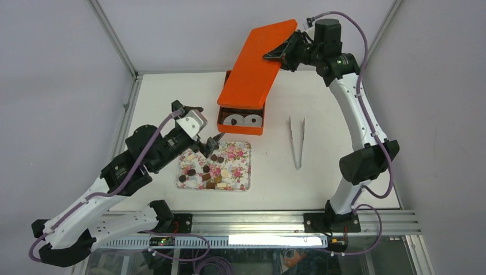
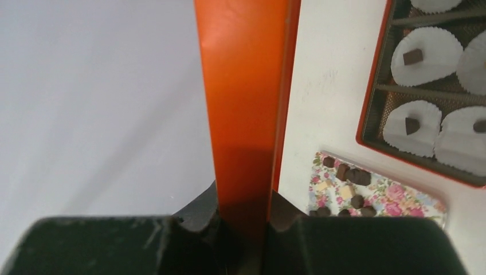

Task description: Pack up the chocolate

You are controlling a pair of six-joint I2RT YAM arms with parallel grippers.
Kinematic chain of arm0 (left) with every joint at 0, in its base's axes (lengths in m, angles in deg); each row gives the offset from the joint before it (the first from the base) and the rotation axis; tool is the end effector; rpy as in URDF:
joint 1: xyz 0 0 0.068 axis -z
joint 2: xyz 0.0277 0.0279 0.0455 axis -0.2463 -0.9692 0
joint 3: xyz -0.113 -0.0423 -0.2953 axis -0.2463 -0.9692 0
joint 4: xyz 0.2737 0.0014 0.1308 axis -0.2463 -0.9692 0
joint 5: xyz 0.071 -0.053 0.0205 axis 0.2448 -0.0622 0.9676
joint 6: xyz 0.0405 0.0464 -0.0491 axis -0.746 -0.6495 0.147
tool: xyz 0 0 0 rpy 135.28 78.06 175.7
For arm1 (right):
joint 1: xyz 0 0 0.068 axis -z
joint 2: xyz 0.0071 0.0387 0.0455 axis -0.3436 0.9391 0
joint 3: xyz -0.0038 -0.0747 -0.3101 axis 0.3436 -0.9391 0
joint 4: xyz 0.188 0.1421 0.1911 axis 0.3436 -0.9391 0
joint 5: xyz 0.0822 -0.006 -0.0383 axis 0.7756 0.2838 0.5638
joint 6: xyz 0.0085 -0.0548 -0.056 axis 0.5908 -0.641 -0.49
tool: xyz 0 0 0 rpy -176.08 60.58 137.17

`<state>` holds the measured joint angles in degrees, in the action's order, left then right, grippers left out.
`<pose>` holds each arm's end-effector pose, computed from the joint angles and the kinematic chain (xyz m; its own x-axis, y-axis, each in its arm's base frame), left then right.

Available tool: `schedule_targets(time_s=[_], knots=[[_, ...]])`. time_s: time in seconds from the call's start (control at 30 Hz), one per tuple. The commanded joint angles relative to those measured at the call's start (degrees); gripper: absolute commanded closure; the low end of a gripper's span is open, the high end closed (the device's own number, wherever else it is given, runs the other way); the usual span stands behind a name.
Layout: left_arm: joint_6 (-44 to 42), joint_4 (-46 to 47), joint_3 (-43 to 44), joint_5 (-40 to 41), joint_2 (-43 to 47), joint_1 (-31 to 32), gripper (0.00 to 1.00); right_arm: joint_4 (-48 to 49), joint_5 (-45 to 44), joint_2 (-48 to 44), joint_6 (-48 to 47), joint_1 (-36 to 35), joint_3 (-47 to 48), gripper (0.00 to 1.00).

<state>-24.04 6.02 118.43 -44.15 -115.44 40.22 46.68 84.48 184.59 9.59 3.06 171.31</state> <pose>0.1221 -0.1505 0.4606 0.1913 0.3256 -0.9259 0.6735 0.6427 0.3652 0.4289 0.1678 0.5044 -0.7892 0.5117 -0.3396 -0.0792 0.4636 0.8825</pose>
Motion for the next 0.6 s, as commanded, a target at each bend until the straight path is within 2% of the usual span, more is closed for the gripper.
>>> schedule_targets(time_s=[0.0, 0.1, 0.2, 0.3, 0.43, 0.57], knots=[[11.5, -7.3, 4.7, 3.4, -2.5, -5.7, 0.01, 2.5, 7.6, 2.9, -12.7, -0.7, 4.7, 1.00], [19.9, -9.1, 7.5, -10.6, -6.6, -21.8, 0.01, 4.7, 10.7, 5.1, -15.6, -0.6, 4.7, 1.00], [31.5, -12.0, 12.5, -26.2, -14.5, -38.4, 0.01, 5.4, 13.4, 8.0, -17.4, -0.6, 5.5, 1.00], [40.9, -16.3, 19.0, -37.0, -26.6, -49.0, 0.01, 6.8, 14.6, 11.0, -17.3, -0.6, 5.9, 1.00], [48.0, -14.4, 23.4, -41.8, -37.0, -52.6, 0.01, 12.7, 16.7, 15.1, -14.1, -0.8, 5.1, 1.00], [49.6, -10.7, 24.6, -39.9, -41.9, -52.8, 0.01, 17.6, 18.2, 20.7, -10.3, -1.0, 6.9, 1.00]])
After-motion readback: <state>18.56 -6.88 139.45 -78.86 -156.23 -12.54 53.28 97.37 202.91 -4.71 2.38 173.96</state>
